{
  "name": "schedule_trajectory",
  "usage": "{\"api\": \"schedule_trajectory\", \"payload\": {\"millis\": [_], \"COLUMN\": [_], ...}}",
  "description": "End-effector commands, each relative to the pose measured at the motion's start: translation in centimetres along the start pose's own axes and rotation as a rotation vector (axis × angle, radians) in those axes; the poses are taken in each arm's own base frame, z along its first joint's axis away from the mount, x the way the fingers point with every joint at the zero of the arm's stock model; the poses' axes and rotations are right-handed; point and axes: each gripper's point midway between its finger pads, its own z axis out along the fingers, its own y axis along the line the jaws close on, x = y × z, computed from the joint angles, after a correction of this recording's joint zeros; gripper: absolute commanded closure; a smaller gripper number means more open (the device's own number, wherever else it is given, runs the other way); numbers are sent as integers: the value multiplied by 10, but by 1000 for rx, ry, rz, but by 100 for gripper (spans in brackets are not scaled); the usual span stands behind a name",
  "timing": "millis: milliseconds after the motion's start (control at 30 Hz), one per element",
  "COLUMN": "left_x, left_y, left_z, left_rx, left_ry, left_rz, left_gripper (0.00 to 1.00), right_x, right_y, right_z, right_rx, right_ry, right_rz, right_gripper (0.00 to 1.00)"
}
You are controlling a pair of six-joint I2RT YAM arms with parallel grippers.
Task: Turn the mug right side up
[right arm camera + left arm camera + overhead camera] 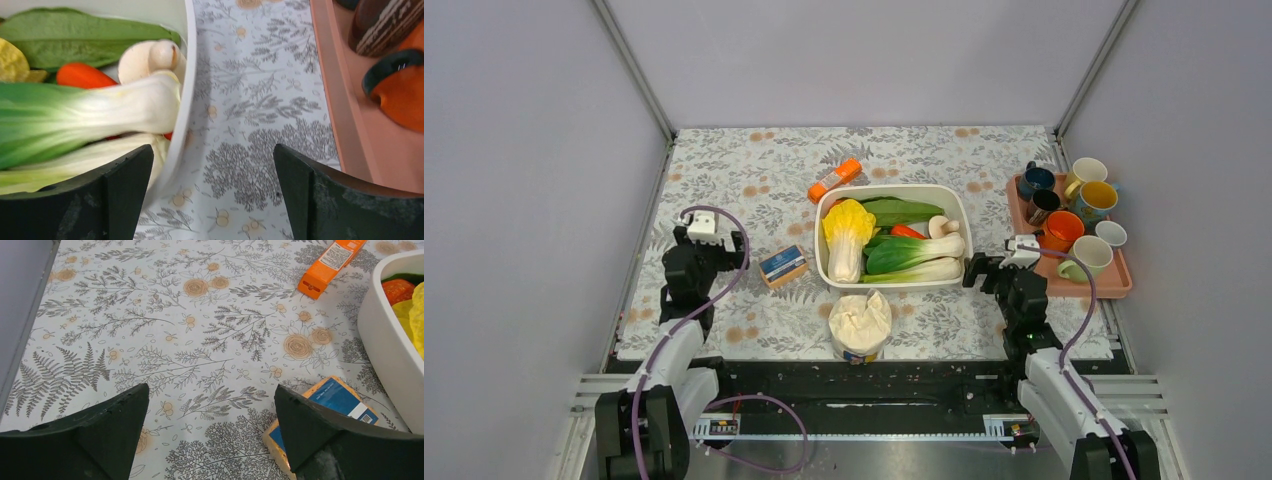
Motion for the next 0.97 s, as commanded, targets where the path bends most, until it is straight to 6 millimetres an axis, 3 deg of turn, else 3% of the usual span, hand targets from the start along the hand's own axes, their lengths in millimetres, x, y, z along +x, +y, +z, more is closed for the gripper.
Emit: {"api": "schedule_trajectory", "payload": {"millis": [0,933], "left_x": [-11,4], "left_y": [-6,-8], "left_z": [4,9], "left_rx": [41,68], "left_ry": [-58,27], "left_rz": [-8,18], "left_gripper": [1,1], "right_x": [-25,-30], "right_y": [-3,-2], "right_z": [-5,-5], "right_rx": [18,8], "right_ry": [-153,-180], "right_rz": [-3,-7], "right_gripper": [1,1]}}
